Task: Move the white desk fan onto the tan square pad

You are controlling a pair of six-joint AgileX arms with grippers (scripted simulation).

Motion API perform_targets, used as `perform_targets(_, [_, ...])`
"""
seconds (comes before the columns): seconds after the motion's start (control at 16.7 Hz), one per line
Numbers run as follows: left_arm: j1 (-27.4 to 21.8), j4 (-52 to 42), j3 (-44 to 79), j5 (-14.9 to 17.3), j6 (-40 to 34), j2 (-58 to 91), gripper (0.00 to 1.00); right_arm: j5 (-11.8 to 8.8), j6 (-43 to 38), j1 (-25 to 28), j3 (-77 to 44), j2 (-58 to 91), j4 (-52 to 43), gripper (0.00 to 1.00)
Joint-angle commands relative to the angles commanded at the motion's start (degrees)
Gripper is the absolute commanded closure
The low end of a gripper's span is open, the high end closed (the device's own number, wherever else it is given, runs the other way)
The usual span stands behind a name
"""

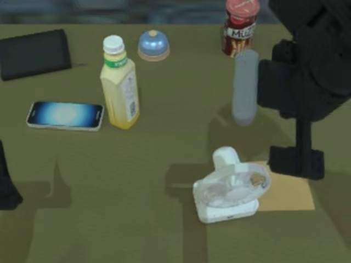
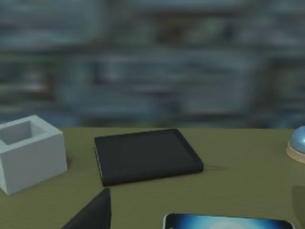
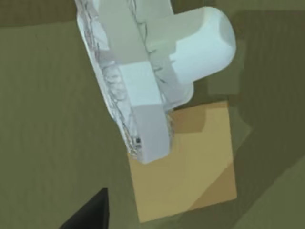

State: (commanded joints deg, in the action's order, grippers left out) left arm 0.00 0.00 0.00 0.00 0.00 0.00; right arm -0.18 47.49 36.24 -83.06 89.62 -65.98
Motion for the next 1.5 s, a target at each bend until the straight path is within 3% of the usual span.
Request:
perform_targets(0.24, [0.0, 0.0, 0.0, 0.0, 0.0, 0.0, 0.0, 0.11, 6.92, 5.22, -11.07, 13.31, -10.3, 0.0])
perform_targets(0.48, [0.0, 0.0, 0.0, 0.0, 0.0, 0.0, 0.0, 0.16, 9.47, 7.15, -15.01, 18.19, -14.36, 0.0])
perform_targets(0.78, [0.0, 0.0, 0.0, 0.0, 0.0, 0.0, 0.0, 0.16, 9.43, 6.92, -14.64, 18.05, -14.02, 0.0])
perform_targets(1.2, [0.0, 0.0, 0.0, 0.0, 0.0, 0.0, 0.0, 0.17, 9.33, 7.25, -4.66, 18.43, -3.69, 0.0])
perform_targets(1.44, [0.0, 0.0, 0.0, 0.0, 0.0, 0.0, 0.0, 0.17, 9.34, 7.28, -4.09, 18.5, -3.12, 0.0])
perform_targets(1.5, [0.0, 0.0, 0.0, 0.0, 0.0, 0.0, 0.0, 0.17, 9.34, 7.28, -4.09, 18.5, -3.12, 0.08])
